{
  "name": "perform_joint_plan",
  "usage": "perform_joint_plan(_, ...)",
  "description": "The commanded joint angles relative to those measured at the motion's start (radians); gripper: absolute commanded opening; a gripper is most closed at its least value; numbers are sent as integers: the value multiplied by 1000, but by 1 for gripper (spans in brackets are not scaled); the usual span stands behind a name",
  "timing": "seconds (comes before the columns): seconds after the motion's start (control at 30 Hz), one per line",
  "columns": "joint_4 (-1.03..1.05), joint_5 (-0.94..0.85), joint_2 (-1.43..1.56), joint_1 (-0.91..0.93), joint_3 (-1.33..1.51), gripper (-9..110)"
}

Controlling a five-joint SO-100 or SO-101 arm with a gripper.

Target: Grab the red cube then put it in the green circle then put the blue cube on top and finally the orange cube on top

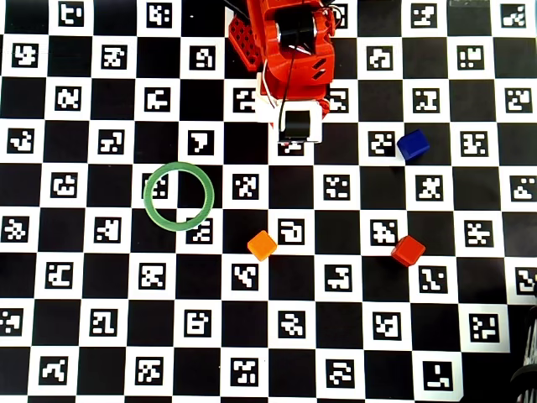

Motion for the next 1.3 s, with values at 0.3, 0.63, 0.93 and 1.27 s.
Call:
perform_joint_plan(0.3,61,-9,48,-2,38,-5)
perform_joint_plan(0.63,61,-9,48,-11,38,-5)
perform_joint_plan(0.93,67,-52,48,-15,38,-5)
perform_joint_plan(1.27,69,-61,48,-25,38,-5)
